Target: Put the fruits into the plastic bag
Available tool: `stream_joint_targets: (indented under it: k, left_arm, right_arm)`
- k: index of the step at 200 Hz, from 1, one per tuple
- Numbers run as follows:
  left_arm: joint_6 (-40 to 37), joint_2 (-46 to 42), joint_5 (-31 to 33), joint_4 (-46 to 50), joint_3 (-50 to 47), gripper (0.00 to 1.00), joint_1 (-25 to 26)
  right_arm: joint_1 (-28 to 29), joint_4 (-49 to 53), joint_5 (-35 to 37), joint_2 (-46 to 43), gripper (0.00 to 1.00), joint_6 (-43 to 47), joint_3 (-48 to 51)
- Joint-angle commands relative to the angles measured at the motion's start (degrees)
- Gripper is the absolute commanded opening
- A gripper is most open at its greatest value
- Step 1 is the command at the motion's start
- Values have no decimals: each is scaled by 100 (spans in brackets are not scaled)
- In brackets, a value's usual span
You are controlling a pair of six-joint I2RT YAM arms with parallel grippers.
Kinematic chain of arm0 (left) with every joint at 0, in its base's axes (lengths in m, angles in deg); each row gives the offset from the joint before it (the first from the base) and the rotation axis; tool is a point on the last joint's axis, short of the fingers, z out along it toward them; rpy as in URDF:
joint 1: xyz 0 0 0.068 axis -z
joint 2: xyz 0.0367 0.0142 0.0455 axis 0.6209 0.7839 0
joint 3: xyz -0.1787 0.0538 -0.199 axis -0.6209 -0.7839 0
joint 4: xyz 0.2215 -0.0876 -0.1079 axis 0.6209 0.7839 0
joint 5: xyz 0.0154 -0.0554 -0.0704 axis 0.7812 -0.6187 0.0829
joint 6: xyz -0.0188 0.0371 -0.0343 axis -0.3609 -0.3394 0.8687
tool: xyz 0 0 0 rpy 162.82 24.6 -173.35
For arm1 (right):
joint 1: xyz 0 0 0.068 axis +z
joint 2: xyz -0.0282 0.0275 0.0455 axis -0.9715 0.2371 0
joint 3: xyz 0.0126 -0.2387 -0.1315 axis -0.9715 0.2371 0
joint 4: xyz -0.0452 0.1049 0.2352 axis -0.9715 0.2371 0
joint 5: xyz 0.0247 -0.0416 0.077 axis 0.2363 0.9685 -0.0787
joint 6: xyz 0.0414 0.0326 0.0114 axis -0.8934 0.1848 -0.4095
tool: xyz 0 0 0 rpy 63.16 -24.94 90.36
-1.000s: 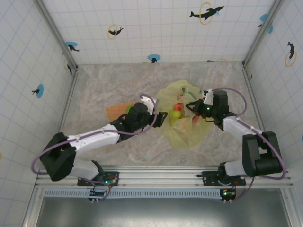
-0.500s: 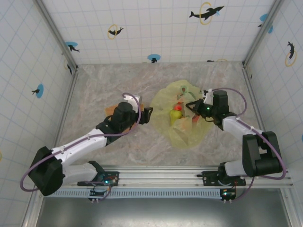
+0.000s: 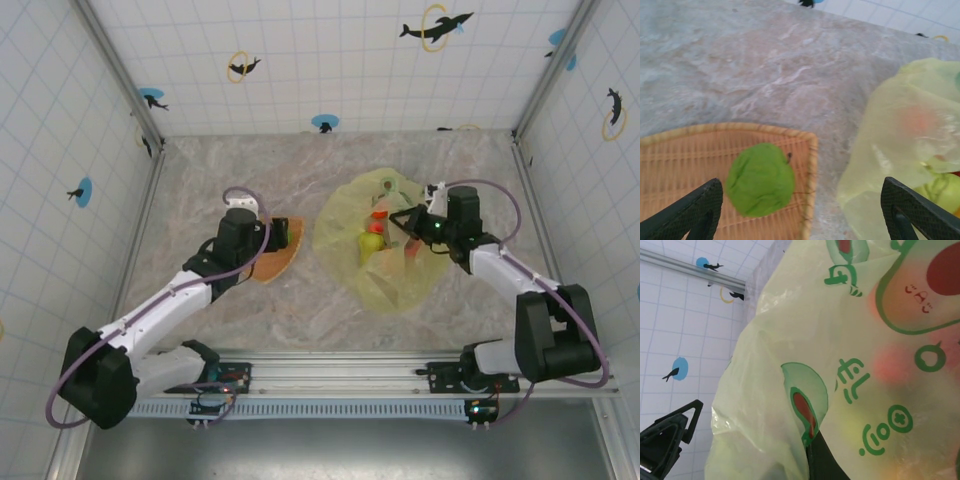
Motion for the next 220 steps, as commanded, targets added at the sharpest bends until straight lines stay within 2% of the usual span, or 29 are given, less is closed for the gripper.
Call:
stream_joint_targets:
  k: [1, 74, 178, 220]
  left_arm:
    - [178, 316, 190, 485, 199, 86, -149]
    - [118, 1334, 433, 570, 502, 92, -263]
    - [202, 2489, -114, 209, 966, 93, -329]
    - [211, 2765, -268, 76, 1043, 89, -348]
  right_arm:
    - [142, 49, 175, -214, 0, 49, -282]
    - [268, -22, 134, -255, 0, 32, -297]
    - [196, -13, 37, -185, 0, 96, -246]
    - [159, -78, 19, -158, 0, 80, -148]
